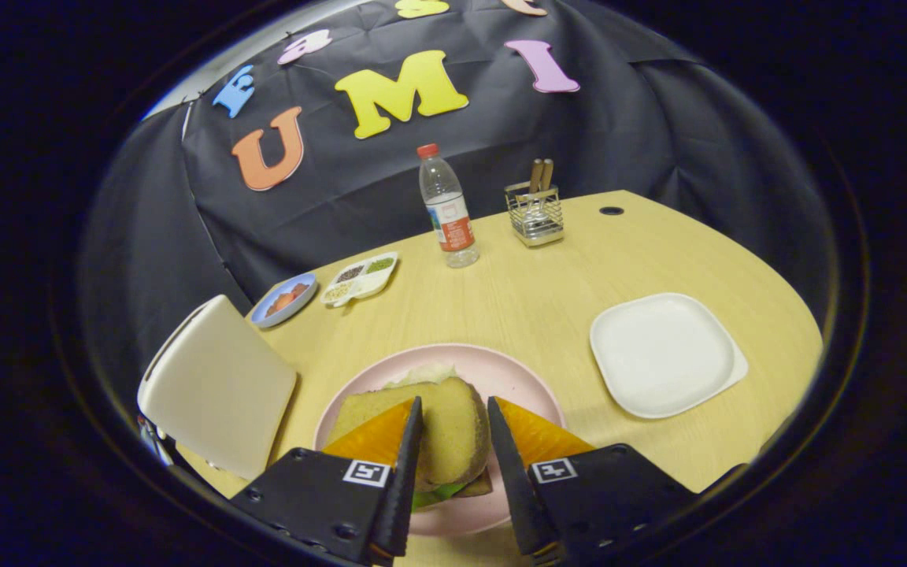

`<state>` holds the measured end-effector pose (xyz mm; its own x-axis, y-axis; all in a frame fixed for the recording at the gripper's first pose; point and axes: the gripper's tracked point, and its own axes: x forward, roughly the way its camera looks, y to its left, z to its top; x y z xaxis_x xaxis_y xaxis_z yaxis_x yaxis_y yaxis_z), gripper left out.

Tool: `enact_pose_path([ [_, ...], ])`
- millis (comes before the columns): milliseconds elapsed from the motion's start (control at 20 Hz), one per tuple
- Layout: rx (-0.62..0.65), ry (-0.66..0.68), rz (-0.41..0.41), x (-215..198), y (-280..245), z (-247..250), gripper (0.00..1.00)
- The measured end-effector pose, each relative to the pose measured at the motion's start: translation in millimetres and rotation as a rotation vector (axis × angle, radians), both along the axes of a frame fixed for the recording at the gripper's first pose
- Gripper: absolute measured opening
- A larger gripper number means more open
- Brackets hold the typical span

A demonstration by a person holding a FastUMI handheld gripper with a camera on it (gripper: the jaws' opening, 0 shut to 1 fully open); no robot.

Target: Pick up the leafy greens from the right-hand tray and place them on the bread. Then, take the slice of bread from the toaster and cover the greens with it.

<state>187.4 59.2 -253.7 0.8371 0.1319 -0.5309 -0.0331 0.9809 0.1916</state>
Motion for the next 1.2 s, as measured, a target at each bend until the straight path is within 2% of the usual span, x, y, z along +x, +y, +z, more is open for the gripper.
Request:
enact_pose_path([
  [150, -0.043, -0.035, -0.019, -6.6, -3.1, 15.4, 0.57],
  [350, -0.137, -0.148, -0.036, -28.4, -7.4, 58.3, 0.76],
  [650, -0.162, -0.361, -0.009, -84.7, 8.3, 136.6, 0.87],
  [700, -0.178, -0.403, -0.011, -95.8, 8.8, 149.3, 0.95],
  [950, -0.226, -0.544, -0.039, -146.0, 6.1, 191.6, 0.96],
  [1200, -0.257, -0.599, -0.043, -184.4, 7.7, 207.1, 0.96],
])
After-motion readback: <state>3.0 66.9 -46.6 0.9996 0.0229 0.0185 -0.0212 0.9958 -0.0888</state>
